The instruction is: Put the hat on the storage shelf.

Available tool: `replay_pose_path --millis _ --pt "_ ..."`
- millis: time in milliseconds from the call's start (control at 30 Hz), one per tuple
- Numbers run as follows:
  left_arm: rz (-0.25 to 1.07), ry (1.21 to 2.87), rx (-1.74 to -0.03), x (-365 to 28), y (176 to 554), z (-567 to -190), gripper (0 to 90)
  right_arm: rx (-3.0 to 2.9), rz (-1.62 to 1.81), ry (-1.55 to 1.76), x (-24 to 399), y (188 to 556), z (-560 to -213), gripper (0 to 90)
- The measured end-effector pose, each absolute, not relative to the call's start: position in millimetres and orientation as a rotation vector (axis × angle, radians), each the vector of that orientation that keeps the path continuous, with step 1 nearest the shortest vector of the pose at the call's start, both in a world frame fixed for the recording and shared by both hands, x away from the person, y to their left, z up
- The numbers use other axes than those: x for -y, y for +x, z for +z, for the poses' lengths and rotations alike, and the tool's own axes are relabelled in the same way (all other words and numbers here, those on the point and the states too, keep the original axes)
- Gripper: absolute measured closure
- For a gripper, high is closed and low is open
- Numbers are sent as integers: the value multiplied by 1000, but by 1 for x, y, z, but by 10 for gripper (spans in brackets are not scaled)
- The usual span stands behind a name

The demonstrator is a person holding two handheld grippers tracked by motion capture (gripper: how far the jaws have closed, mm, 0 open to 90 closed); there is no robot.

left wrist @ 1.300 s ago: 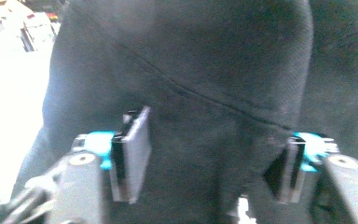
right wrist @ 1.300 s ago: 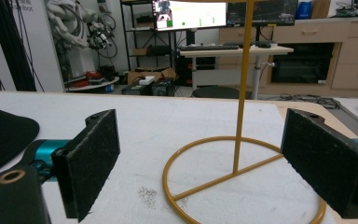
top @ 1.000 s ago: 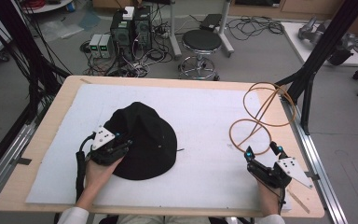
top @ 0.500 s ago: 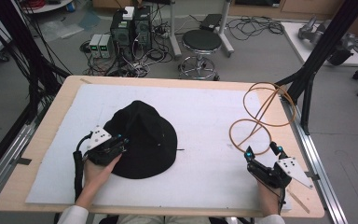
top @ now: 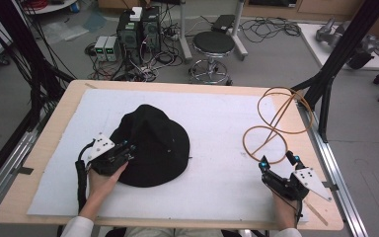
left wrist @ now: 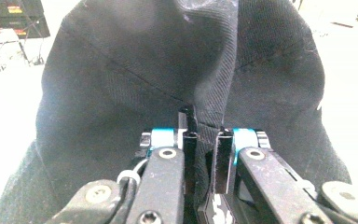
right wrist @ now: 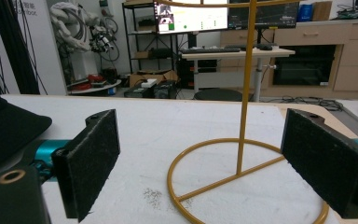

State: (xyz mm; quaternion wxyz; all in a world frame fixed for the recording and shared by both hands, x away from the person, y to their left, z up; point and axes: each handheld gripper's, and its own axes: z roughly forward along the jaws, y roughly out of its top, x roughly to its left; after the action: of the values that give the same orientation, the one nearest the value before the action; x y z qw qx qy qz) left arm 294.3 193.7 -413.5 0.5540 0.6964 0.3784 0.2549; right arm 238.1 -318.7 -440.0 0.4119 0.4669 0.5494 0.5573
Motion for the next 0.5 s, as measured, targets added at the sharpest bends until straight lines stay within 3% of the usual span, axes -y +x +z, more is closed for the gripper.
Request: replay_pose_path --millis 500 --pt "629 1487 -779 -197 287 -387 864 -1358 1412 1187 322 232 -440 109"
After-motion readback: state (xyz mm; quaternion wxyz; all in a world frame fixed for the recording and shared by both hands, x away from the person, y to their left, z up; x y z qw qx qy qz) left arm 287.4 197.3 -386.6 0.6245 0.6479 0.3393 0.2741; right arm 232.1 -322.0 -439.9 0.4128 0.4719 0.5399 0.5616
